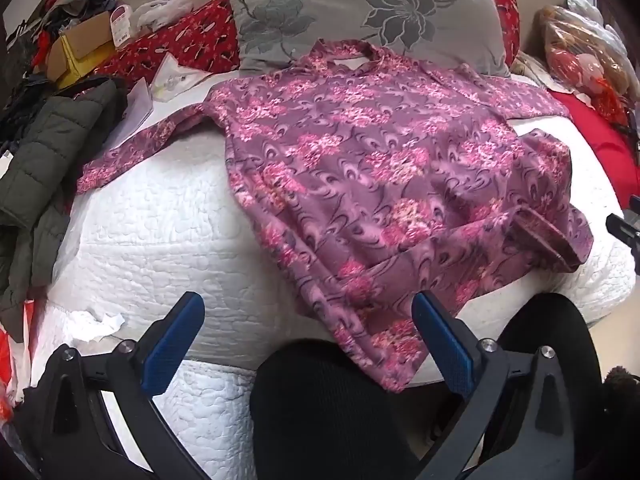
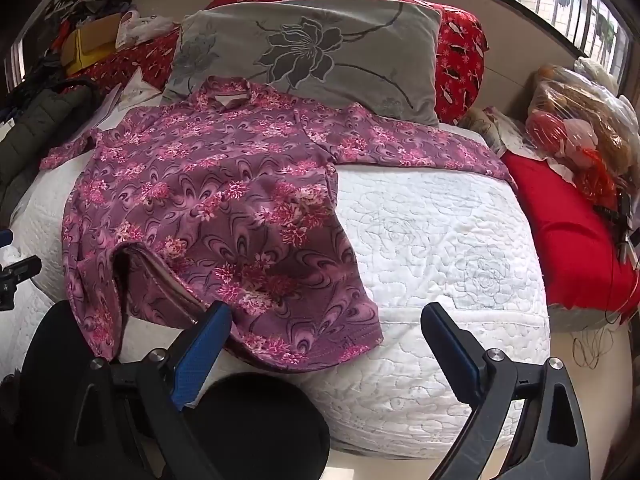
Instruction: Fold small clothes
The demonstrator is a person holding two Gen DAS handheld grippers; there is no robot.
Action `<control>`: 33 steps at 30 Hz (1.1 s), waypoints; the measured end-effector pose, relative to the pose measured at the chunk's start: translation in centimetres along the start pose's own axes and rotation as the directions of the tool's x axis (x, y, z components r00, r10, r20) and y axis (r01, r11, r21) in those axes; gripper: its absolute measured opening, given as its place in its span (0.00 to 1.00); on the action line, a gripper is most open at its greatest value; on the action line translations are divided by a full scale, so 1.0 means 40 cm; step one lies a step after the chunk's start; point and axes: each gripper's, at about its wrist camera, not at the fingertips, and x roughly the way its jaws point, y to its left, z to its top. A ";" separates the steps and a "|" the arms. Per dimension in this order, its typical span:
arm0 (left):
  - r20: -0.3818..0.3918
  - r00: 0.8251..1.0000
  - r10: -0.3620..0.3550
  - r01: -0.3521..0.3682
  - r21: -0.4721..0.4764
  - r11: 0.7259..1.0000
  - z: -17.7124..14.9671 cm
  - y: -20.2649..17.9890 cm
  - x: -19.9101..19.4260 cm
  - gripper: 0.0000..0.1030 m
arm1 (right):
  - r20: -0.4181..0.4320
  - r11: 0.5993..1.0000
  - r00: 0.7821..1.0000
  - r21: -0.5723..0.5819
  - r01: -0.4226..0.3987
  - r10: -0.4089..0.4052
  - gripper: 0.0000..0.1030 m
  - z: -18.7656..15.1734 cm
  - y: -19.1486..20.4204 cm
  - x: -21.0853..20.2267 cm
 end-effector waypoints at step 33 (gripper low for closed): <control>-0.002 1.000 -0.016 0.016 0.018 1.000 -0.001 -0.016 -0.002 1.00 | 0.023 1.000 1.000 0.029 0.000 -0.001 0.93 0.001 -0.018 -0.017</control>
